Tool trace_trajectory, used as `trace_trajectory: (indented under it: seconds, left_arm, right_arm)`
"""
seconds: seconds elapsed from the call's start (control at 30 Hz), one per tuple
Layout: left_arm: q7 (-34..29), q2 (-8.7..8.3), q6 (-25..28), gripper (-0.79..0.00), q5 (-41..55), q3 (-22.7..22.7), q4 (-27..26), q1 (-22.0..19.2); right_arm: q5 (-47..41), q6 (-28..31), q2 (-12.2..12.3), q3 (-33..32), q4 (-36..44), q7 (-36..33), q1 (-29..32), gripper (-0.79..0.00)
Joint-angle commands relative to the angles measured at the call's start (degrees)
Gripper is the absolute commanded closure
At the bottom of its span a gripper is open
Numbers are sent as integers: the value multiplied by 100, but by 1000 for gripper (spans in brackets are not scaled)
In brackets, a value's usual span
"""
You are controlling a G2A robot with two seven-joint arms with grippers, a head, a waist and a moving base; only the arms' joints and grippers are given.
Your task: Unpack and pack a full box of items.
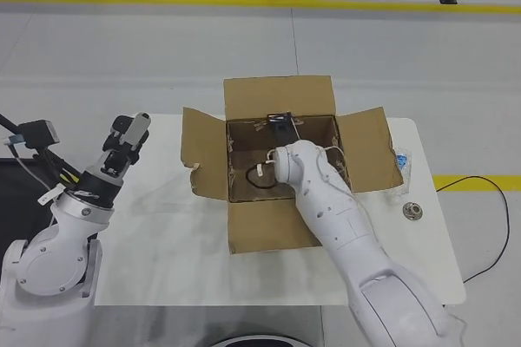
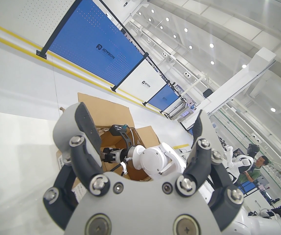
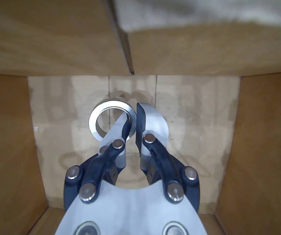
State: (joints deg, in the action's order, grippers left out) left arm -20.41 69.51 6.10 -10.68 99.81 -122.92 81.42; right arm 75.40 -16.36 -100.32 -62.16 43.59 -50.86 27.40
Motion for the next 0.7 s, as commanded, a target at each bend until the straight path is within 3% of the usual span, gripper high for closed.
trace_trajectory:
  seconds: [0.0, 0.37, 0.67]
  left_arm:
    - [-4, -4, -12, -785, 7, -11, 4, -12]
    - [-24, -25, -28, -785, 2, -76, 25, -71]
    - [-289, -69, 298, -785, -18, -4, 30, -97]
  right_arm:
    - [170, 107, 79, -80, 567, -193, 240, 0]
    - [1036, 958, 487, -704, 4504, -1353, 2197, 0]
    - [807, 1200, 625, -1236, 6301, -1123, 3277, 0]
